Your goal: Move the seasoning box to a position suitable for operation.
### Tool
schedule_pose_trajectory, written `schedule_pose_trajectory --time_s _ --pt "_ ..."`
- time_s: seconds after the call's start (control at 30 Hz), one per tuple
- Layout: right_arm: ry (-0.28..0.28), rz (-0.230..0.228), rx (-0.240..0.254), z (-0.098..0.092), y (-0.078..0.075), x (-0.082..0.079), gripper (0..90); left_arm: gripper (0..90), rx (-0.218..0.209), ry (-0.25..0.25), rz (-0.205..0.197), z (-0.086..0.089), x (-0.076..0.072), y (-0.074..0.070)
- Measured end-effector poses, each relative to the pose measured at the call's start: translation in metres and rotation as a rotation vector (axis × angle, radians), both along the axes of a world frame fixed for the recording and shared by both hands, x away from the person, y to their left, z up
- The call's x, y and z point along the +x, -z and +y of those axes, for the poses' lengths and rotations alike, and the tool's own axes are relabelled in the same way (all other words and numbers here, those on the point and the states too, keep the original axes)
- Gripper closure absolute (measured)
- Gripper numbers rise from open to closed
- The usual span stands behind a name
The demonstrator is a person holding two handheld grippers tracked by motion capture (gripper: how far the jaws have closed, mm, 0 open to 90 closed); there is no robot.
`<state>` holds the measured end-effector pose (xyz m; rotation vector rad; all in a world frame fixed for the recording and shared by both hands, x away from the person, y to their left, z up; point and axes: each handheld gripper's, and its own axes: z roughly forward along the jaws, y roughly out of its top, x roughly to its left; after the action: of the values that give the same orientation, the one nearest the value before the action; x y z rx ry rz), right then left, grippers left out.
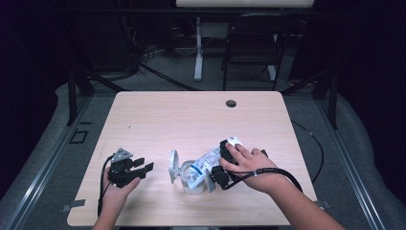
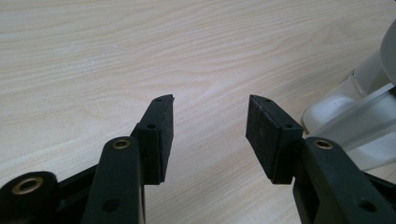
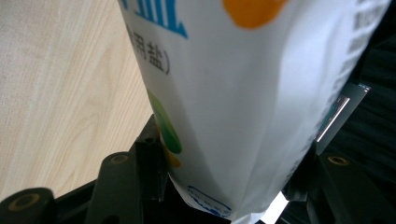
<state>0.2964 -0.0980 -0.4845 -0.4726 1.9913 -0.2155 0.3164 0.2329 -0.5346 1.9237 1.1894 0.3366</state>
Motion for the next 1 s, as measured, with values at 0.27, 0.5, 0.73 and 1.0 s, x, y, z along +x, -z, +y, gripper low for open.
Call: schedule_pose_trajectory --time_s 0.27,0.5,0.73,1.0 --pt "0.000 0.000 -0.010 0.0008 -0.0007 -0.0002 46.5 52.0 0.002 0.003 -0.001 0.0002 0.0000 -0.0003" --pt "0.000 0.003 -0.011 0.0006 -0.0011 -0.0004 46.6 52.0 -0.004 -0.004 -0.005 0.0001 0.0001 0.0002" --pt "0.001 0.005 -0.013 0.0005 -0.0019 -0.0004 46.7 52.0 -0.005 -0.002 -0.004 0.0002 0.0001 0.0004" --pt "-0.003 0.003 -0.016 0.0008 -0.0023 -0.0007 46.8 52.0 0.000 0.003 0.003 0.0005 0.0000 -0.0001"
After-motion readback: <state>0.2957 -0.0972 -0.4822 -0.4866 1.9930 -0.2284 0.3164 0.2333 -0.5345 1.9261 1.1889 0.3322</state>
